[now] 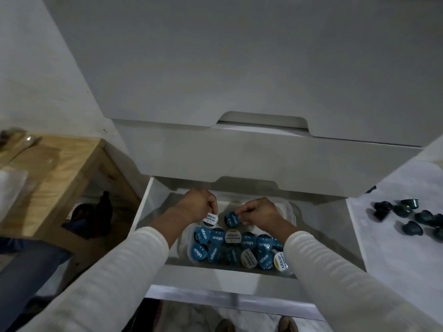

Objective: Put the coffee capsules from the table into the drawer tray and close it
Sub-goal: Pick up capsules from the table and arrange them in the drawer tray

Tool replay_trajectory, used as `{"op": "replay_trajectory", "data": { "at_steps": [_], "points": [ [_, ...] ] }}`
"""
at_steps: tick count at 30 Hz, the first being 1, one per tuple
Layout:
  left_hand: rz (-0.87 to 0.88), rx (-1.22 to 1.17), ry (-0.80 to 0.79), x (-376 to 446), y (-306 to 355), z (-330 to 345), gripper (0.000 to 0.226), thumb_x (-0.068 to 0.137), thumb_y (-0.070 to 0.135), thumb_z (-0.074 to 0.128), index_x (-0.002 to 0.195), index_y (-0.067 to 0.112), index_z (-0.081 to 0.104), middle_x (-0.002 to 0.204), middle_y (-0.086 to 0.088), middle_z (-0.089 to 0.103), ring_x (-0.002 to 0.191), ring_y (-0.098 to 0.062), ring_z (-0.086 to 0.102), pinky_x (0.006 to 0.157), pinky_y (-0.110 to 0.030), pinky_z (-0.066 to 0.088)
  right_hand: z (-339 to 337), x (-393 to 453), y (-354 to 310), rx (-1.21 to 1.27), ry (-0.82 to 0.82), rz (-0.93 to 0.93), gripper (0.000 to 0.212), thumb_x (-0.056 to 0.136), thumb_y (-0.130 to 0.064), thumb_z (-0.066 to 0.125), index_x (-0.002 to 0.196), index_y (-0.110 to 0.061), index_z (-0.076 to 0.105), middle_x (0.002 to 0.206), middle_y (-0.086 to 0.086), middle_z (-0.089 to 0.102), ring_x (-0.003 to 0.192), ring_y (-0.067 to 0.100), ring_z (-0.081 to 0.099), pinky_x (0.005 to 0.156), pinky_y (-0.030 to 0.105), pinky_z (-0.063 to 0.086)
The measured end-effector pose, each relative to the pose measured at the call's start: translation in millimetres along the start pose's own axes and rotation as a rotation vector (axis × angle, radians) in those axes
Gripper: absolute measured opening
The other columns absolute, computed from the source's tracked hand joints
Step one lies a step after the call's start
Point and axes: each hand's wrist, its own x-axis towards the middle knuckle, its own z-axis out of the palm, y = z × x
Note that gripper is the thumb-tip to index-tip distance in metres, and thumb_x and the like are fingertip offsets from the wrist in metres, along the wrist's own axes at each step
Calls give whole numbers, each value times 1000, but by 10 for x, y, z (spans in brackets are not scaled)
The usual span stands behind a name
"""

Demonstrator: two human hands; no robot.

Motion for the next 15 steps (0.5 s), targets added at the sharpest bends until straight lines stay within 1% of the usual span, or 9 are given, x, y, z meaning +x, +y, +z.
{"op": "replay_trajectory", "data": {
  "at_steps": [4, 6, 7, 9, 12, 15],
  "points": [
    [18, 19, 2, 4, -23, -24, 22, 87, 3, 55, 90, 15, 73, 103, -1, 71, 90, -11, 63, 74, -17, 44, 86, 51, -14, 10, -29, 4, 17, 74, 5, 70, 89, -2, 72, 77, 5, 68, 59, 10, 61, 57, 10, 53],
    [35, 47, 9, 1, -29, -38, 21, 87, 2, 56, 91, 14, 74, 102, -3, 72, 91, -13, 64, 76, -17, 45, 123, 75, -28, 6, -31, 1, 17, 74, 4, 70, 90, -2, 72, 72, 2, 66, 57, 9, 60, 57, 9, 53],
    [45, 66, 12, -5, -33, -44, 22, 87, 1, 56, 91, 14, 74, 102, -3, 72, 92, -14, 65, 77, -18, 46, 139, 81, -37, 3, -30, -3, 18, 73, 4, 70, 90, -2, 72, 73, 3, 67, 57, 9, 60, 56, 9, 52],
    [56, 95, 20, -21, -48, -54, 25, 86, -1, 55, 91, 14, 74, 101, -4, 73, 92, -15, 66, 82, -20, 49, 168, 85, -48, -10, -27, -16, 18, 73, 3, 70, 90, -3, 72, 83, 8, 70, 60, 10, 61, 58, 9, 53],
    [66, 125, 39, -45, -65, -61, 28, 85, -5, 53, 90, 13, 74, 98, -4, 73, 90, -16, 66, 81, -22, 51, 202, 80, -47, -8, -17, -30, 19, 73, 4, 69, 90, -3, 72, 96, 12, 72, 74, 15, 64, 62, 12, 54],
    [81, 160, 55, -81, -70, -41, 28, 85, -6, 54, 89, 14, 73, 99, -6, 71, 89, -17, 66, 82, -25, 54, 233, 78, -54, -7, -13, -50, 19, 73, 3, 70, 90, -4, 72, 99, 11, 72, 81, 16, 64, 65, 13, 52]
  ]
}}
